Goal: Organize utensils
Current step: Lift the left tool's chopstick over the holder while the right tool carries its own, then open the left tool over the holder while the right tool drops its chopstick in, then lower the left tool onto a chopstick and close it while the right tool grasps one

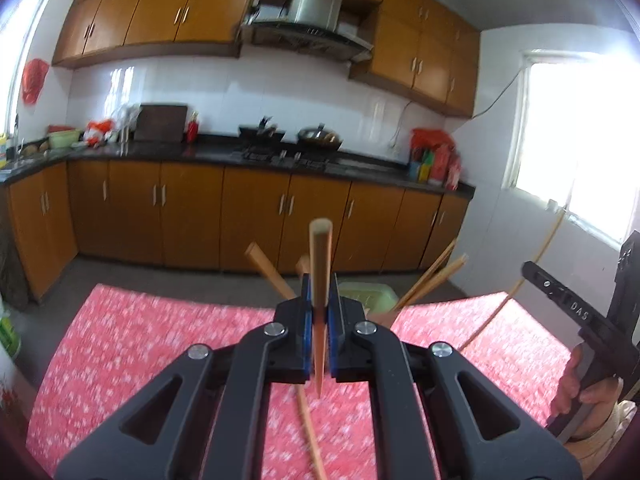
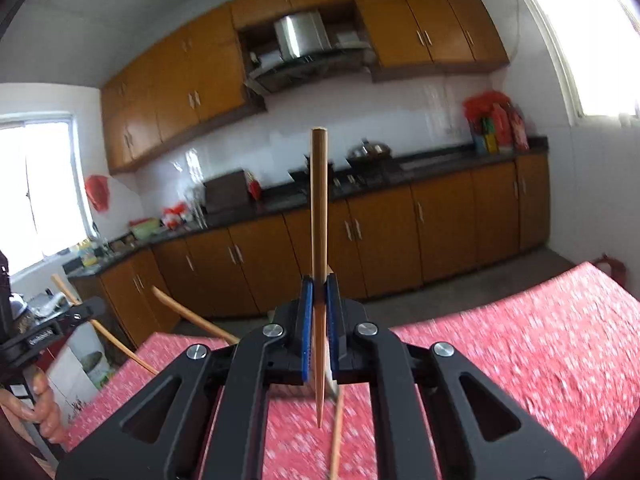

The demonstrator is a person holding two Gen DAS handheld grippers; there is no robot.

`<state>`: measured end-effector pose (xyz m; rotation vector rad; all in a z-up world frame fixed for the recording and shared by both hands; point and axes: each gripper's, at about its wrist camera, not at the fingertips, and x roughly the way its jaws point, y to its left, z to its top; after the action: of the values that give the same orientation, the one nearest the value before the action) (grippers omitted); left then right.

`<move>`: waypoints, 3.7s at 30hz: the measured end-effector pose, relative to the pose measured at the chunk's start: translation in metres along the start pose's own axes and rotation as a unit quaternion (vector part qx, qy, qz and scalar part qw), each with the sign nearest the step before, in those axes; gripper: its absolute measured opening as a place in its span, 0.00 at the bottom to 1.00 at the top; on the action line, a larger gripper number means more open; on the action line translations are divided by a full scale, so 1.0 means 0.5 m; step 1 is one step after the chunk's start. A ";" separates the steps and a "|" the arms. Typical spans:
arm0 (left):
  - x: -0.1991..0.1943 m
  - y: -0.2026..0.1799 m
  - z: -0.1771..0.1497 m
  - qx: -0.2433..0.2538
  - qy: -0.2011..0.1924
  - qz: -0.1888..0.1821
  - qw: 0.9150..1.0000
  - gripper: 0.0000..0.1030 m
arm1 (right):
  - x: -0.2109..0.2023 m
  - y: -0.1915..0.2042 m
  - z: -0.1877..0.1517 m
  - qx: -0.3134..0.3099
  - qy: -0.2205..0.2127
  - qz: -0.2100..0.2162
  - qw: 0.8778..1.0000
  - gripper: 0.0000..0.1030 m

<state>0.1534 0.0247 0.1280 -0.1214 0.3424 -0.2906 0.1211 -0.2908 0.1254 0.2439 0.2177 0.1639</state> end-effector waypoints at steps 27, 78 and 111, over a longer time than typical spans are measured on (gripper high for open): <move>0.219 -0.037 0.061 -0.040 -0.053 0.040 0.997 0.14 | 0.182 0.036 -0.010 -0.005 -0.027 -0.010 1.000 0.26; 0.230 0.000 -0.417 0.013 0.272 0.097 0.957 0.08 | 0.148 -0.113 -0.395 -0.006 0.320 -0.091 0.943 0.08; 0.264 0.107 -0.387 -0.025 0.256 0.108 0.960 0.10 | 0.198 -0.123 -0.381 -0.032 0.313 -0.114 0.942 0.09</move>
<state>0.2191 0.0228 -0.1033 -0.0559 0.8729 -0.0913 0.1801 -0.2893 -0.0900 0.0927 0.8695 0.0129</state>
